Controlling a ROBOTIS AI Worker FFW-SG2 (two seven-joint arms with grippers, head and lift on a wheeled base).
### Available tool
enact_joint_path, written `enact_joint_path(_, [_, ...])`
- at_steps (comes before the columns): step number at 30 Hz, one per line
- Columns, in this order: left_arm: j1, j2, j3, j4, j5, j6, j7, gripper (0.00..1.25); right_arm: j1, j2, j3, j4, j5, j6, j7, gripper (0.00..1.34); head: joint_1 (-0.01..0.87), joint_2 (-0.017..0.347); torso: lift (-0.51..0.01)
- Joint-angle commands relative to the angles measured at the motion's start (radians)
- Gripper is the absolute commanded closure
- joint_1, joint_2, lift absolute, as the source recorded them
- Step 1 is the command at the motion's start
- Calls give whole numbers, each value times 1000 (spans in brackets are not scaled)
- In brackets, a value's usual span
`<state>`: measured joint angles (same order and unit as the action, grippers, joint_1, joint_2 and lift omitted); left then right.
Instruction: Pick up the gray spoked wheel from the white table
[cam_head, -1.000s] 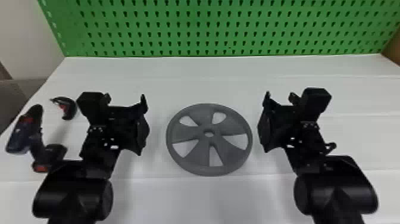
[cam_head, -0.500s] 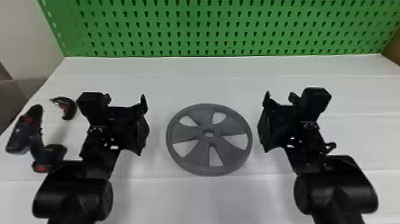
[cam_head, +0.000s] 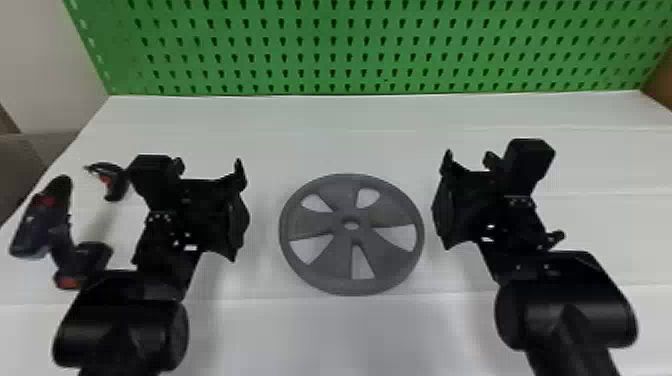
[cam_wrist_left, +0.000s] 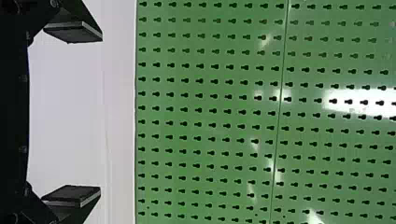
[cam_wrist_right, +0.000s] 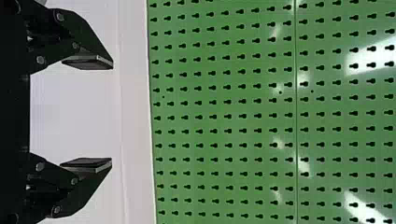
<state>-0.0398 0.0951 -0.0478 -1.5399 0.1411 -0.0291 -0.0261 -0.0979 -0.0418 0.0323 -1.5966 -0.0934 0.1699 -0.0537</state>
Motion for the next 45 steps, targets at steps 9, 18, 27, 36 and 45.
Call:
enact_joint_path(9, [3,0,5,-2,0,0,0,128,-132,-20,-5,-118,-9,442,0,535,767,35,-107])
enact_joint_path(18, [3,0,5,-3,0,5,0,128,-284,-36,-6,-129,-23,795,0,515,767,35,-107])
enact_joint_path(27, [1,0,3,-5,-2,12,0,128,-465,-47,21,-39,-22,1183,0,515,767,35,-107])
enact_joint_path(36, [0,2,2,-6,-5,14,0,128,-628,-40,48,155,-14,1402,0,513,767,35,-107])
enact_joint_path(45, [0,5,0,-6,-6,17,0,128,-691,-44,-2,305,-120,1402,0,513,767,35,-107])
